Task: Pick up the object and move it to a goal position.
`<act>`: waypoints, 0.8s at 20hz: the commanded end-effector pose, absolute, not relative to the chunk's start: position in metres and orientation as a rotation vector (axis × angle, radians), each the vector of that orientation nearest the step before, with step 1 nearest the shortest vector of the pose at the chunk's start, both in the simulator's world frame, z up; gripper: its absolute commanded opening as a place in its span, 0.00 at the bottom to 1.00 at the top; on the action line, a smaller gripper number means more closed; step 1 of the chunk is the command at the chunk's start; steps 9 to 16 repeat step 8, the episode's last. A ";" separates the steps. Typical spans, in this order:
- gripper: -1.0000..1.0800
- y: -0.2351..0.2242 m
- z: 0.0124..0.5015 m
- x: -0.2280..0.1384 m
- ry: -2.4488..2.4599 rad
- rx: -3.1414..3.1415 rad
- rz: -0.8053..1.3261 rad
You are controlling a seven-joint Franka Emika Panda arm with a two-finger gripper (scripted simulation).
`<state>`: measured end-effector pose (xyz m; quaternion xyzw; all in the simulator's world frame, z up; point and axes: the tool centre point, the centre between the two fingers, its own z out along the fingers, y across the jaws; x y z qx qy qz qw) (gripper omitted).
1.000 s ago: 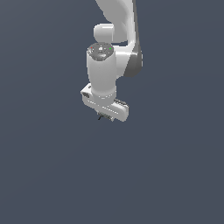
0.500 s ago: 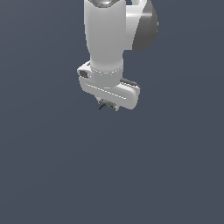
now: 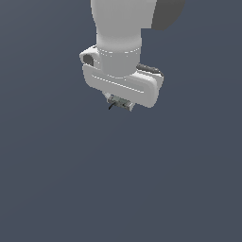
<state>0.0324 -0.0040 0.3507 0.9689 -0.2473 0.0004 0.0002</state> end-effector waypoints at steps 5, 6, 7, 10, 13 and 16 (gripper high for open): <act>0.00 -0.002 0.365 0.037 -0.777 3.044 0.000; 0.00 -0.002 0.365 0.037 -0.777 3.044 0.000; 0.00 -0.002 0.366 0.038 -0.777 3.044 0.000; 0.00 -0.002 0.366 0.038 -0.777 3.044 0.000; 0.00 -0.002 0.366 0.038 -0.777 3.044 0.000; 0.00 -0.002 0.366 0.038 -0.777 3.044 0.000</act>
